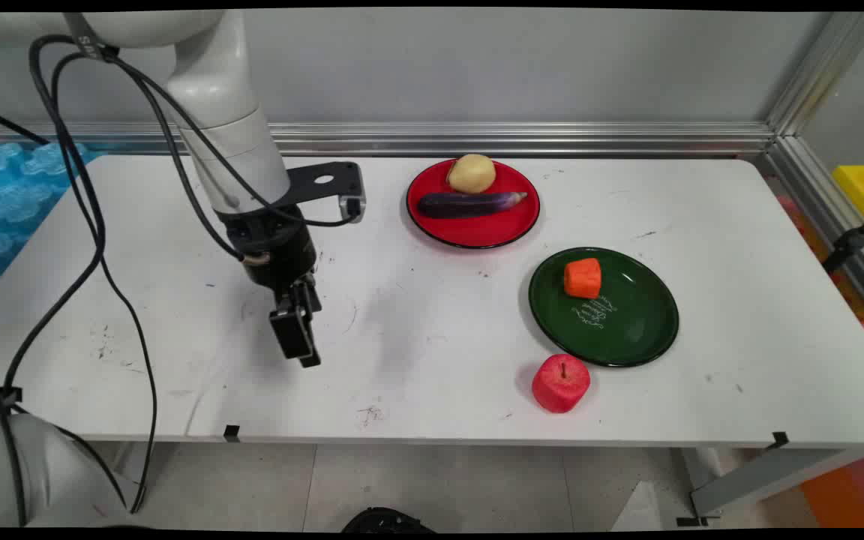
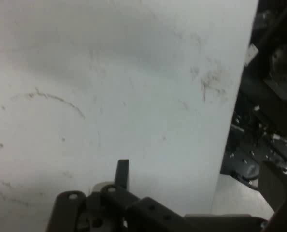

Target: Pick up the mandarin from the green plate

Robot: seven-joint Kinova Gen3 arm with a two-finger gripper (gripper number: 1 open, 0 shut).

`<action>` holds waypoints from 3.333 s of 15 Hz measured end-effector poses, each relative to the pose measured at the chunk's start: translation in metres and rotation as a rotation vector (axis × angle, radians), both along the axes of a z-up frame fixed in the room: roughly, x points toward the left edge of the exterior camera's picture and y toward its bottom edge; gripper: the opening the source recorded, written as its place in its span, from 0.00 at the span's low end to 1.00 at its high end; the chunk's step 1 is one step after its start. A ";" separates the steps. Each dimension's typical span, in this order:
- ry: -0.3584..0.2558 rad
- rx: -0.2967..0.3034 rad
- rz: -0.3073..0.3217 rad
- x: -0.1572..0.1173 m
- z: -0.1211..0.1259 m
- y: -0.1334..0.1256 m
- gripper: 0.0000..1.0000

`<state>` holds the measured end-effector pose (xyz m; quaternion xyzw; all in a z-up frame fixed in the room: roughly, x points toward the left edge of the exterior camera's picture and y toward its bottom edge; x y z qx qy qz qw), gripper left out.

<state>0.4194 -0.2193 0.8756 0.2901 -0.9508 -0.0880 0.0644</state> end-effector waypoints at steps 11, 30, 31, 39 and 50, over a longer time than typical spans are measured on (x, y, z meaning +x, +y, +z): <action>0.122 -0.174 0.001 -0.075 -0.002 -0.069 1.00; 0.254 -0.446 -0.185 -0.208 -0.050 -0.176 1.00; 0.254 -0.451 -0.188 -0.211 -0.054 -0.178 1.00; 0.245 -0.468 -0.202 -0.224 -0.088 -0.181 1.00; 0.251 -0.496 -0.183 -0.231 -0.115 -0.185 0.00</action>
